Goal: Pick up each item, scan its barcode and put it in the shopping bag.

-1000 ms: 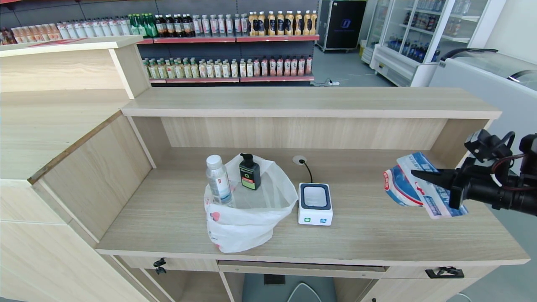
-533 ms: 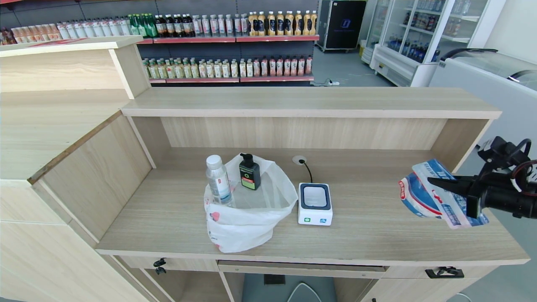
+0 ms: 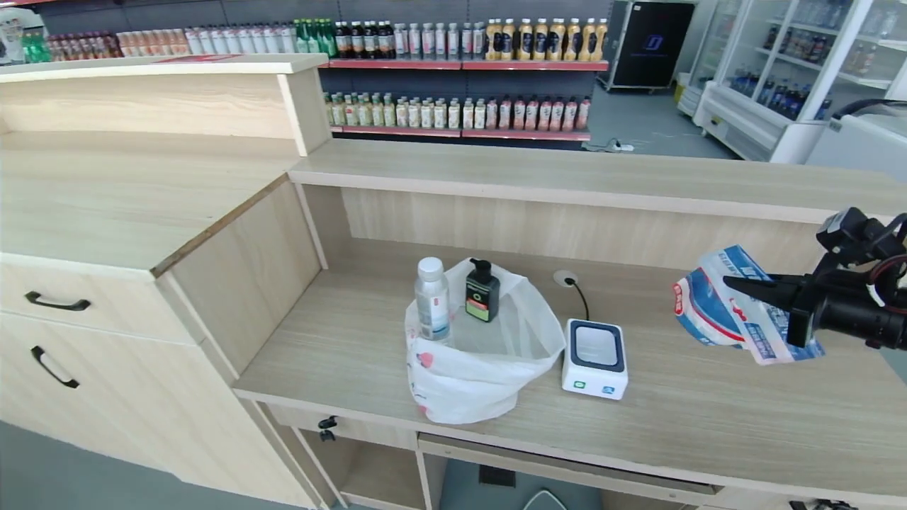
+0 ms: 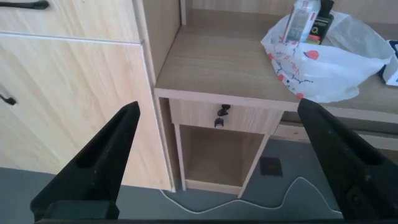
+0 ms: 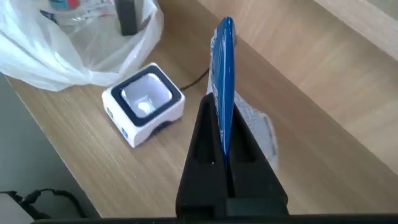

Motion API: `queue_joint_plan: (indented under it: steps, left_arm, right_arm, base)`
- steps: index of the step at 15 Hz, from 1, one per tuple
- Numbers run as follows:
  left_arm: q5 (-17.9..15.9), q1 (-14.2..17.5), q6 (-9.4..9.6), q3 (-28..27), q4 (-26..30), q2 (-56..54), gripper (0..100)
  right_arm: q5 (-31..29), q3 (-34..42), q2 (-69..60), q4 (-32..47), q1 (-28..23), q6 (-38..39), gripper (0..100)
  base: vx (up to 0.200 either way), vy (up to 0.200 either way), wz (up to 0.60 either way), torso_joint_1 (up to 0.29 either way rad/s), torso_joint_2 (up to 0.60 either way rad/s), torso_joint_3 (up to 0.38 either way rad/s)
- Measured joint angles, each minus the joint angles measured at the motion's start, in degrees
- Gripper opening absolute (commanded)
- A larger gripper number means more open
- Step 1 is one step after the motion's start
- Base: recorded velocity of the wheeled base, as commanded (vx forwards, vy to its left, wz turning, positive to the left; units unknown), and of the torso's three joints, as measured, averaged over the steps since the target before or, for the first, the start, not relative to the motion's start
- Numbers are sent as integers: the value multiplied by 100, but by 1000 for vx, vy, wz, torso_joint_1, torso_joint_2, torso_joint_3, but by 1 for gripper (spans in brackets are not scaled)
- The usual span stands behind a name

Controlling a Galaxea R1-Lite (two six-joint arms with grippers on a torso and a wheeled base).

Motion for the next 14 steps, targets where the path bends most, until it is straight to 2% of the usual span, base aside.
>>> queue_joint_plan:
  steps: [3, 6, 9, 14]
  left_arm:
    - [1, 0, 0, 0, 0, 0, 100]
    - [0, 0, 2, 0, 0, 0, 100]
    - [0, 2, 0, 0, -2, 0, 100]
    - [0, -2, 0, 0, 0, 0, 100]
  right_arm:
    - [-128, -94, 26, -128, 323, 138, 0]
    - [-352, -165, 100, -413, 734, 723, 0]
    - [-379, -196, 256, -446, 1009, 931, 0]
    - [-383, -123, 513, -413, 1048, 1254, 0]
  base:
    - [0, 0, 600, 4, 1, 2]
    - [0, 0, 600, 2, -1, -1]
    - [0, 0, 0, 0, 0, 0]
    - [0, 0, 0, 0, 0, 0]
